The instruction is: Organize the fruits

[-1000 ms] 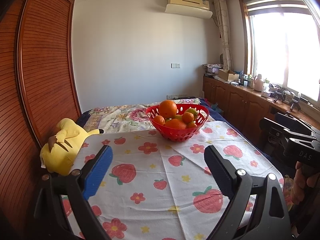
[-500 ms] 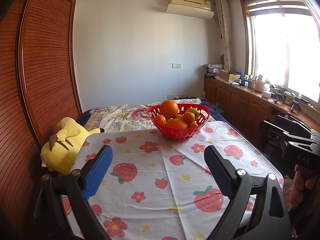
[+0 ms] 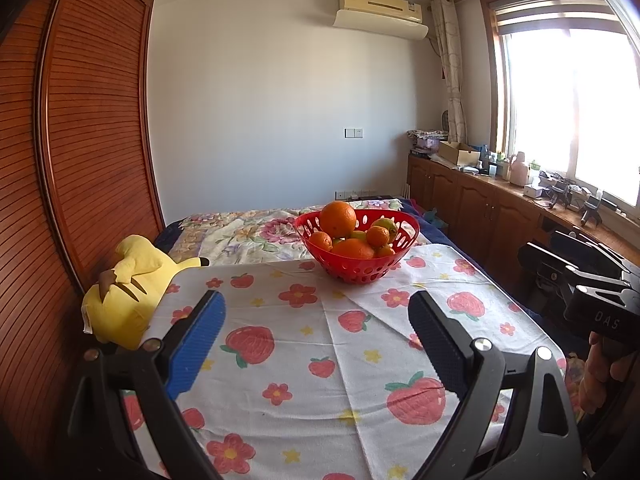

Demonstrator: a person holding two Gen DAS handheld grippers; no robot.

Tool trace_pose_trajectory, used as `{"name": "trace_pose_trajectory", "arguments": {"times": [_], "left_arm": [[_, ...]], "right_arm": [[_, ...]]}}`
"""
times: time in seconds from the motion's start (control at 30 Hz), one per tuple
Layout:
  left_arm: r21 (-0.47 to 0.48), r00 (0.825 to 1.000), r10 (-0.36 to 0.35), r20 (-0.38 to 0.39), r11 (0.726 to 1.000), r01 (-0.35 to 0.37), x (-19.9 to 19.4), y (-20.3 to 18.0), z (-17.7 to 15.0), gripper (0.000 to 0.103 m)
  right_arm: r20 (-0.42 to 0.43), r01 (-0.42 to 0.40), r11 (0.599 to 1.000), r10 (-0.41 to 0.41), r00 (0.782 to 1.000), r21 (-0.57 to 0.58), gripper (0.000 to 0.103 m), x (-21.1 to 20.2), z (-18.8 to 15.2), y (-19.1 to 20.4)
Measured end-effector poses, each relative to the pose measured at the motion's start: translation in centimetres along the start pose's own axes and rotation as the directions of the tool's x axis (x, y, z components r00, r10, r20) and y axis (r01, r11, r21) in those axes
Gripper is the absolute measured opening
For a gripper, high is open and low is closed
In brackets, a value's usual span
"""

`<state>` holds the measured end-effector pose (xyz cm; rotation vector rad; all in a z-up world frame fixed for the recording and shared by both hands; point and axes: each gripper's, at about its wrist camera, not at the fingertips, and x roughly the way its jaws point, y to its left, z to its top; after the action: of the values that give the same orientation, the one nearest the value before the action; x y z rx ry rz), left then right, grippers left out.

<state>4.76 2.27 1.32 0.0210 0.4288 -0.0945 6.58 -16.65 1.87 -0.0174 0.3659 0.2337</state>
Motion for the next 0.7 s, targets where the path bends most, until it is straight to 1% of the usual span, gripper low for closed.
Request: {"name": "trace_pose_trajectory", "arguments": {"times": [0.7], "left_arm": [[0.002, 1.0, 0.0, 0.006, 1.0, 0.0, -0.47, -0.12, 0.24, 0.094]], "right_arm": [[0.002, -0.004, 1.0, 0.004, 1.0, -0.002, 0.084, -0.17, 0.3, 0.33]]}}
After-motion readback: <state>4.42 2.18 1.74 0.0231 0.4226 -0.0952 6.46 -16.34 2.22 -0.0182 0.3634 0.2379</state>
